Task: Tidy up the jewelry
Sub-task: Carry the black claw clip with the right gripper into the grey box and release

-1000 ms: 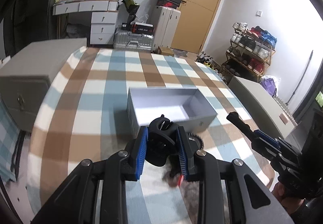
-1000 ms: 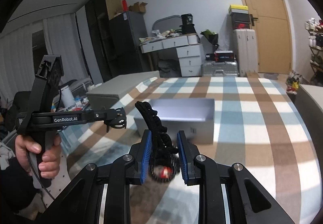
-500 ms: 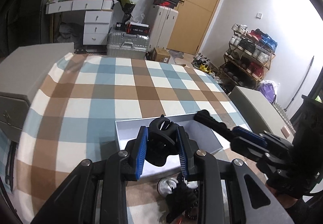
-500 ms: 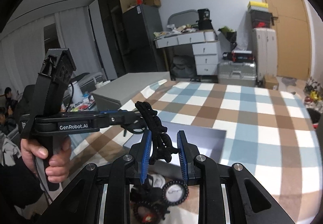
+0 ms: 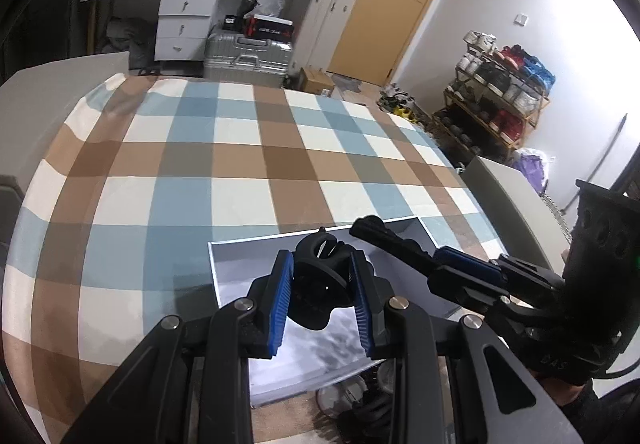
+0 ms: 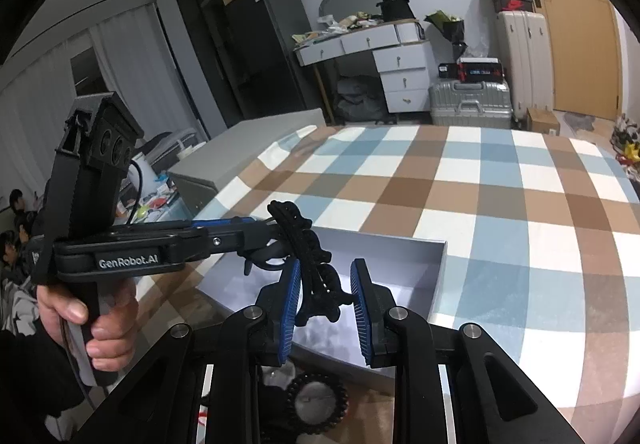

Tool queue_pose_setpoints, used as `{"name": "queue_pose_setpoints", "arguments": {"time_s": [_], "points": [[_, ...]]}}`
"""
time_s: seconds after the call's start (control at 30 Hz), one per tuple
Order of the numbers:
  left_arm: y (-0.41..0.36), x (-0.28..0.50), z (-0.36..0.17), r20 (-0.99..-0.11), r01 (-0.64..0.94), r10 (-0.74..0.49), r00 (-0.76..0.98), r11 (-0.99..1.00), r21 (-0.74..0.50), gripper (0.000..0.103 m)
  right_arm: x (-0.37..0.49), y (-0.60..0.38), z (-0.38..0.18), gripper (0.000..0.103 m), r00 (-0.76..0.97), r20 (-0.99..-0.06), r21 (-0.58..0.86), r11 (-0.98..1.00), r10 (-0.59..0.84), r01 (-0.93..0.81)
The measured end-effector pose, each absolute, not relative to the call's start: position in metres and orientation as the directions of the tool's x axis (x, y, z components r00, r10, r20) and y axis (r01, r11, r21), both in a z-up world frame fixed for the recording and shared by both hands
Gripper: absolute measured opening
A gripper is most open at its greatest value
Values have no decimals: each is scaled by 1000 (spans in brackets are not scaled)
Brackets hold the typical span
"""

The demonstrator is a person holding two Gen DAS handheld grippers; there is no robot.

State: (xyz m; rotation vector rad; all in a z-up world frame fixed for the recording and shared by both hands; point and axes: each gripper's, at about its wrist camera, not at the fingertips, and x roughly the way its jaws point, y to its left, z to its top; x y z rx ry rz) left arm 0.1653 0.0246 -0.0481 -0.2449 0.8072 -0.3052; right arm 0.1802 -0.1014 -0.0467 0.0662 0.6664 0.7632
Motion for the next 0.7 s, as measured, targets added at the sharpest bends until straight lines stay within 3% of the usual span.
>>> {"name": "queue_pose_setpoints", "arguments": {"time_s": [0.43, 0.53, 0.6, 0.7], "points": [[27, 176, -48, -659, 189, -381, 649, 919, -345, 25, 193, -96, -49, 27, 529, -526, 304, 727, 666, -615], [29, 175, -47, -657, 186, -386, 648, 916, -354, 36, 195, -100, -48, 28, 526, -516, 326, 723, 676, -609], [29, 171, -43, -648, 192, -378, 661, 920, -341, 50, 194, -102, -46, 30, 536, -518, 320, 732, 667, -602], [32, 166, -37, -632, 189, -367, 683, 924, -332, 50, 189, -109, -39, 32, 559, -490, 325, 735, 669, -595]]}}
